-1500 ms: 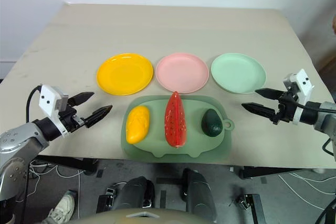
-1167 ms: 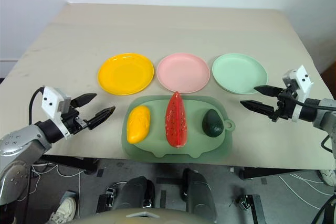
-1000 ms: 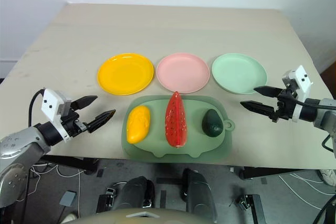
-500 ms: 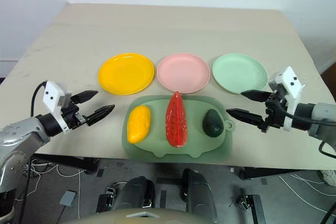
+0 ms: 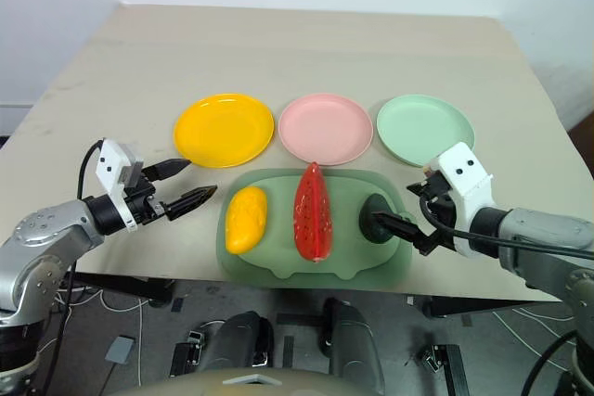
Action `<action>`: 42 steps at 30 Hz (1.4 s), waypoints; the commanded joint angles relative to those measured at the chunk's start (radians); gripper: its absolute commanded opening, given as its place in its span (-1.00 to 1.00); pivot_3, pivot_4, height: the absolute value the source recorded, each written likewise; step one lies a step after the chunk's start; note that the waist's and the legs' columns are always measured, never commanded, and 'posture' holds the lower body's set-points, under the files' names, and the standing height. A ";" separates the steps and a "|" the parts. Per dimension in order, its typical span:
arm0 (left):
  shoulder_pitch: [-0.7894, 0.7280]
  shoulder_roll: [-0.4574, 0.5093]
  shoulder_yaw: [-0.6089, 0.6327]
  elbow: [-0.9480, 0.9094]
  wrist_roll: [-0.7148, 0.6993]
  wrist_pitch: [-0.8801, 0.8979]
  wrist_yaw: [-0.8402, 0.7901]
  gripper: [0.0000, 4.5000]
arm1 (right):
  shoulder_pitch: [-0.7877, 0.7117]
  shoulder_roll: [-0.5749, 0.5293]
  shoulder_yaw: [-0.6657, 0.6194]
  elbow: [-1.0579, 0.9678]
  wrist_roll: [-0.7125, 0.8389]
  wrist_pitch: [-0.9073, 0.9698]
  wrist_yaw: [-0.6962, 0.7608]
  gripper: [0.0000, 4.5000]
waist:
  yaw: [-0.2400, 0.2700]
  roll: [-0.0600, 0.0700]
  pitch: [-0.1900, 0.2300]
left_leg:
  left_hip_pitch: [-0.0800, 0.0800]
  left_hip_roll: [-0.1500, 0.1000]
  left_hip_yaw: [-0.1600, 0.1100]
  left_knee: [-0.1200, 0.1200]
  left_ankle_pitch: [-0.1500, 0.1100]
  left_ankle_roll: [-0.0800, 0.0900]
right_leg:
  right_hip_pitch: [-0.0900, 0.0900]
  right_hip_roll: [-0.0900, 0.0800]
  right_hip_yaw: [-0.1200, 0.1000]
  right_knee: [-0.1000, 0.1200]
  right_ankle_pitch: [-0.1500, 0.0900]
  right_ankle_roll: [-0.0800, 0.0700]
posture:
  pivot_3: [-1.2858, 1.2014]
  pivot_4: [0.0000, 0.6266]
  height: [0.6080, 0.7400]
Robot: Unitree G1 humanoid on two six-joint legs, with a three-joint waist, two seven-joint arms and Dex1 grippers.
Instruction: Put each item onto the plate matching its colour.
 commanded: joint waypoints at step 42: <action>0.067 0.044 0.119 -0.103 -0.062 0.004 0.031 1.00 | -0.102 0.063 0.315 0.113 -0.289 -0.052 -0.101 0.40 | -0.001 0.000 0.000 | -0.010 0.000 -0.002 0.003 0.000 0.000 | -0.006 0.001 -0.002 0.000 0.001 0.001 | 0.03 -0.52 1.00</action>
